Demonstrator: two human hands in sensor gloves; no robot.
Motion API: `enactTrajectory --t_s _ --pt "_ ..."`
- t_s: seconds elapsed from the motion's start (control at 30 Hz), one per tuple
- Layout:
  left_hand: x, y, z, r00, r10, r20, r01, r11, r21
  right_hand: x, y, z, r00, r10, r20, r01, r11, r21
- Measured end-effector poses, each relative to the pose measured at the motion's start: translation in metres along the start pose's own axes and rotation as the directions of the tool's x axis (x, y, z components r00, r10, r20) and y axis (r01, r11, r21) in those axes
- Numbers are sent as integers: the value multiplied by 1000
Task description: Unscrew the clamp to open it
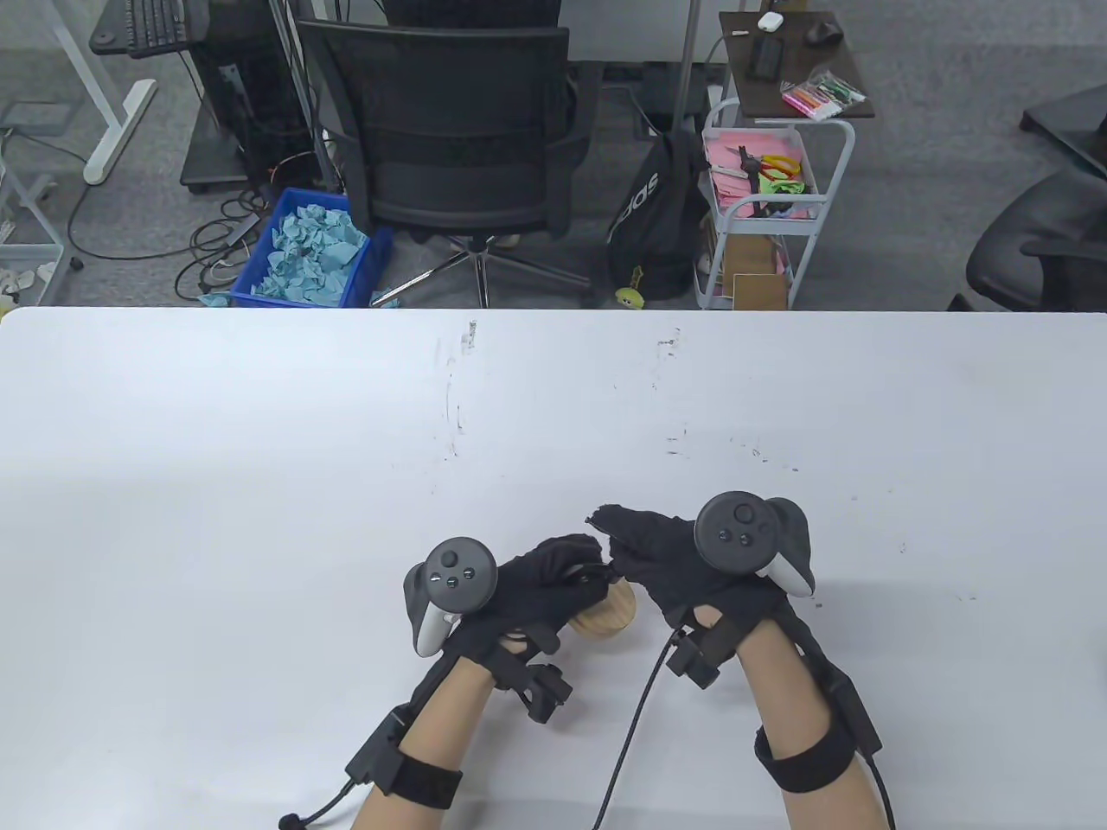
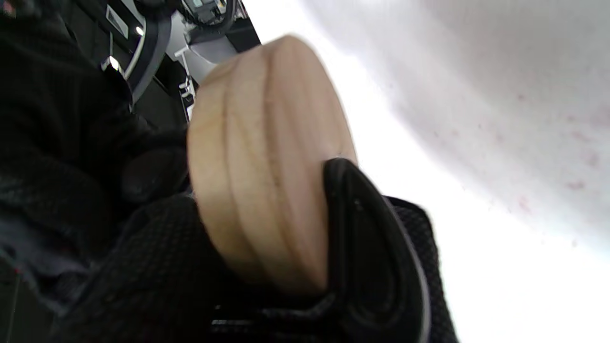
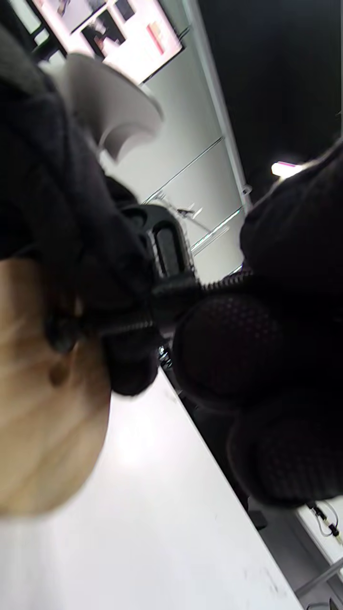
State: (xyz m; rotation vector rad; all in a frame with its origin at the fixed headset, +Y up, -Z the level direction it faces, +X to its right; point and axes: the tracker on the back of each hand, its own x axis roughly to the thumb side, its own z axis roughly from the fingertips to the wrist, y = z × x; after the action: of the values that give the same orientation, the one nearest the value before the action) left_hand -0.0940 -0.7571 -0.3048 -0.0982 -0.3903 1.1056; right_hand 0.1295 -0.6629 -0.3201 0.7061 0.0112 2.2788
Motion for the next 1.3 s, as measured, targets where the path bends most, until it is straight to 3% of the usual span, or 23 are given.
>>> enactTrajectory --t_s 0.17,0.2,0.3,0.5,0.8,1.3 --pt "-4 -7 -2 998 -47 -34 43 993 -112 10 -6 5 998 49 39 -47 998 -53" --pt "-6 -8 -3 999 14 -32 -18 992 -123 10 -7 5 998 43 35 -41 997 -59" --pt "-8 -10 -3 984 164 -66 -171 978 -120 9 -7 5 999 20 27 -18 998 -53" --pt "-6 -6 -3 997 48 -68 -55 994 -97 12 -5 5 999 42 18 -43 999 11" --pt "-13 -13 -5 968 196 -157 -223 958 -179 21 -3 6 987 139 80 -140 990 9" --pt "-22 -11 -7 934 281 -219 -329 917 -225 20 0 5 992 25 123 -35 996 82"
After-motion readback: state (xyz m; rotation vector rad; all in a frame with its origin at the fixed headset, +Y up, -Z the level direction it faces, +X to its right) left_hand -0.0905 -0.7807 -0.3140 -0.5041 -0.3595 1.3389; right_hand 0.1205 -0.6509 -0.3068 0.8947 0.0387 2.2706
